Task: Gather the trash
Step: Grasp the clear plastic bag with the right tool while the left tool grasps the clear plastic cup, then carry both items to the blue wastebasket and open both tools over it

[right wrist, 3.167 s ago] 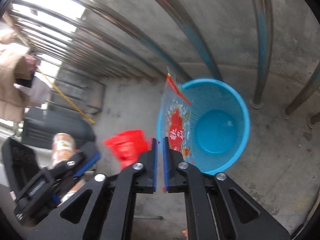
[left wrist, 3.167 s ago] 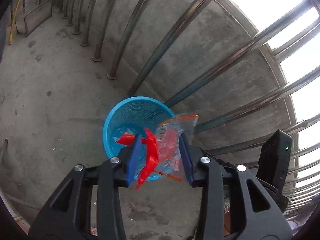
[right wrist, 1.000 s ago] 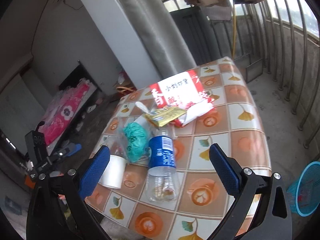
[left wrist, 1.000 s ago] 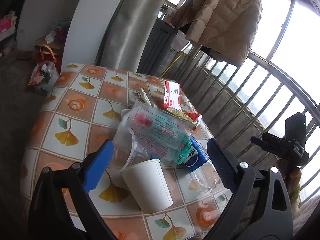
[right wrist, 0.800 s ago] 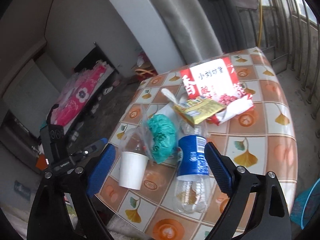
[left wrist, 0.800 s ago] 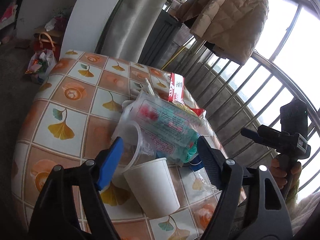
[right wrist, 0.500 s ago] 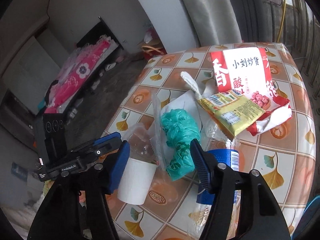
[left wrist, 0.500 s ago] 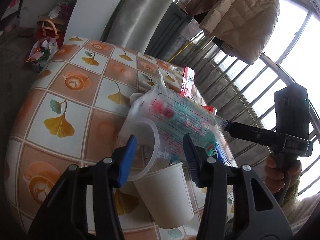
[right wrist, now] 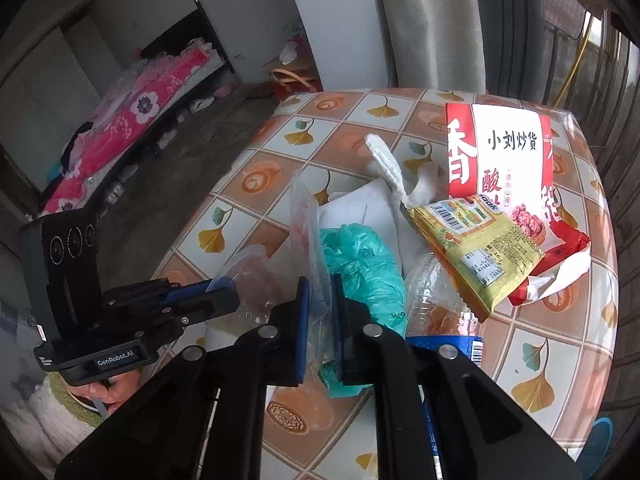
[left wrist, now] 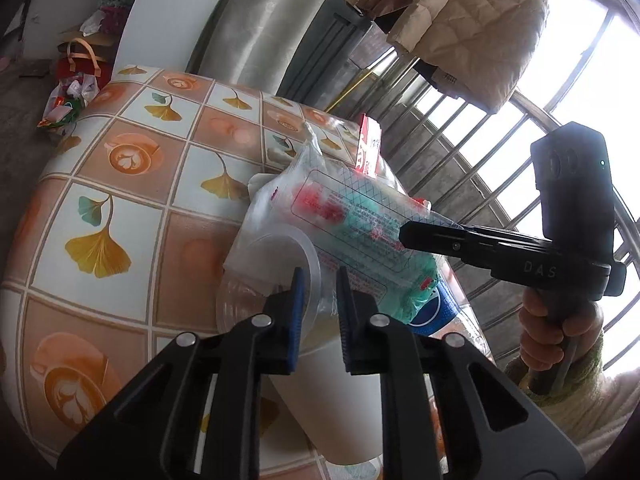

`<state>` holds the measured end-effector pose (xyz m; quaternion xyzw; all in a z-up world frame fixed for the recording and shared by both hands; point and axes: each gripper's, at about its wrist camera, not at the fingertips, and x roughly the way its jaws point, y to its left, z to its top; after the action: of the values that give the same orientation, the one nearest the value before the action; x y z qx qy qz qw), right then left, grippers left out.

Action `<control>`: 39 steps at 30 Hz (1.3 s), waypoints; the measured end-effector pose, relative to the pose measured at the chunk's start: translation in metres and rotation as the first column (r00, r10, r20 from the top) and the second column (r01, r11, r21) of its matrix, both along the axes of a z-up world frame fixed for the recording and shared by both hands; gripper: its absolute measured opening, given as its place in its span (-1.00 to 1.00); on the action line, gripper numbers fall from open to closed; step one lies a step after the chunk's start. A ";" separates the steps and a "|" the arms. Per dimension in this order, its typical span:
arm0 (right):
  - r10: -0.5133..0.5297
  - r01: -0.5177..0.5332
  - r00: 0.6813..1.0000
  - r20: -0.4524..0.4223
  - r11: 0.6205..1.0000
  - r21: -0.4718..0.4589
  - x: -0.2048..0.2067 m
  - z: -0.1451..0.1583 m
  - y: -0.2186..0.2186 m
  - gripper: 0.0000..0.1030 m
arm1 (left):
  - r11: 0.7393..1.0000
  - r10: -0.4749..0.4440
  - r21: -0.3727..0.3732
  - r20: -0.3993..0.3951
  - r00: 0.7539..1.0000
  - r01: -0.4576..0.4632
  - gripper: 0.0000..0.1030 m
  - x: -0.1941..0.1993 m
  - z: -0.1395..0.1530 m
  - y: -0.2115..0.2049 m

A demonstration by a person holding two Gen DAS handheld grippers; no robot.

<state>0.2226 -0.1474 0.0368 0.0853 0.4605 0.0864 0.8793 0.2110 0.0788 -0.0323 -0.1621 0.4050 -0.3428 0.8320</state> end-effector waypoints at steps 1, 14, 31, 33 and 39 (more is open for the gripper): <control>0.004 -0.004 1.000 0.006 1.000 -0.002 -0.001 0.001 0.001 -0.86 | 1.000 0.001 -0.005 0.004 1.000 -0.001 -0.87 0.001 0.000 0.001; 0.001 0.000 0.996 0.087 1.000 -0.006 -0.009 0.025 0.003 -0.90 | 0.996 0.038 -0.078 0.090 0.995 -0.031 -0.93 -0.002 0.018 0.014; -0.063 0.057 0.983 0.175 0.998 0.039 -0.032 0.056 -0.016 -0.90 | 0.985 0.100 -0.153 0.179 0.979 -0.073 -0.93 -0.013 0.054 0.033; -0.070 0.062 0.980 0.184 0.997 0.048 -0.037 0.059 -0.020 -0.90 | 0.986 0.099 -0.153 0.191 0.977 -0.070 -0.93 -0.016 0.059 0.032; -0.099 0.083 0.971 0.216 0.993 0.079 -0.057 0.070 -0.034 -0.90 | 0.989 0.085 -0.141 0.233 0.969 -0.053 -0.93 -0.031 0.077 0.027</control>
<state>0.1652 -0.1817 0.1070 0.1268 0.3528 0.0709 0.9243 0.1796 0.1055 0.0445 -0.1891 0.2727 -0.3569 0.8732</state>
